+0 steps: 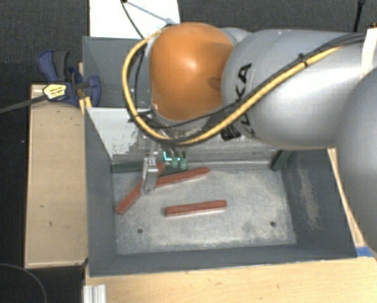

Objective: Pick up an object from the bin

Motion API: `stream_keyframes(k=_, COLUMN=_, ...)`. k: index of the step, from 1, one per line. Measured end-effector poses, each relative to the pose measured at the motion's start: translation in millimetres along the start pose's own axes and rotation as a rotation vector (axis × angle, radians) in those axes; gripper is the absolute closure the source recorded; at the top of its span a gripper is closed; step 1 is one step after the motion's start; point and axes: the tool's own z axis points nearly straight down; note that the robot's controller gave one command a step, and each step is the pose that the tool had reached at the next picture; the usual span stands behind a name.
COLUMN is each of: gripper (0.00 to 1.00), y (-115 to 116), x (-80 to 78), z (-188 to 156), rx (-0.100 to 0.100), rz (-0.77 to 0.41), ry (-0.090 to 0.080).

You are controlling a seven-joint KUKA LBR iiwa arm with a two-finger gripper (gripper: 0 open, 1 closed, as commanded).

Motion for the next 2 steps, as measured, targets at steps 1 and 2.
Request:
stream_keyframes(k=1, gripper=0.00, y=-2.4, x=19.8, z=170.7, rx=0.002, rz=-0.143, ry=0.002)
stream_keyframes(k=2, gripper=0.00, y=8.2, x=-21.7, z=164.8, rx=-0.001, rz=-0.391, ry=-0.011)
